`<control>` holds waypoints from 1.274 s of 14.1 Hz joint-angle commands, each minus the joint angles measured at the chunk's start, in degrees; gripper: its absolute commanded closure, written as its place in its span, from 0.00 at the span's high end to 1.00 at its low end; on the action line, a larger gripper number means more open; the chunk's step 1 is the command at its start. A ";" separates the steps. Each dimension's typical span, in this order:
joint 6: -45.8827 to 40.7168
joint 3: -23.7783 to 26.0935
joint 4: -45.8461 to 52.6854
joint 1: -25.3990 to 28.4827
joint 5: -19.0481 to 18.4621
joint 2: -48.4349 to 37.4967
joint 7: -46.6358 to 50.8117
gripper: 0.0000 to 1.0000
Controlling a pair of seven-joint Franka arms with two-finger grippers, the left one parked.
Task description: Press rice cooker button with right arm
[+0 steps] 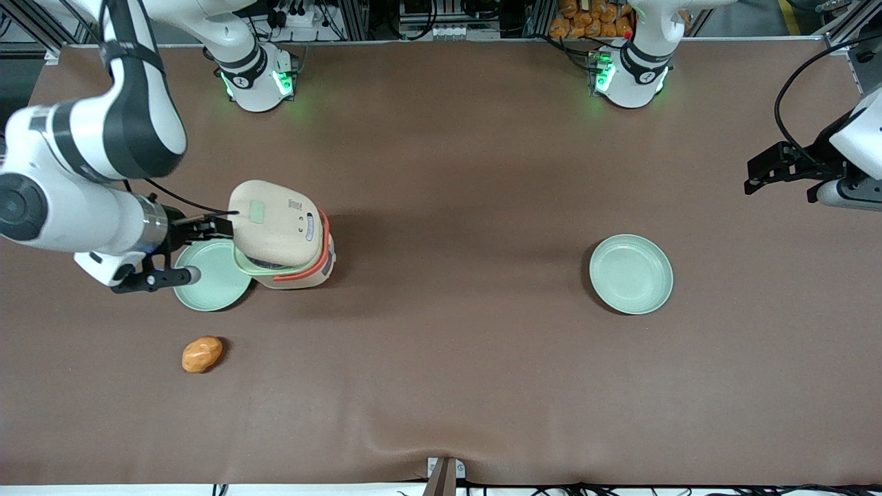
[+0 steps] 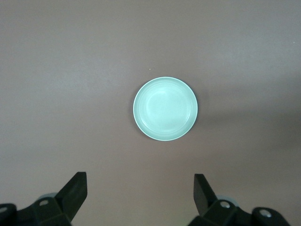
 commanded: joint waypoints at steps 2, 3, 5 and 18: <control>-2.60 0.69 -0.43 -2.70 -0.21 -4.94 0.18 1.00; -3.91 0.78 -0.51 -3.84 0.23 -6.43 0.09 1.00; -4.98 0.87 -0.51 -4.29 -0.29 -8.98 -0.17 1.00; -4.89 0.43 -0.60 -9.12 -7.24 -14.35 0.26 1.00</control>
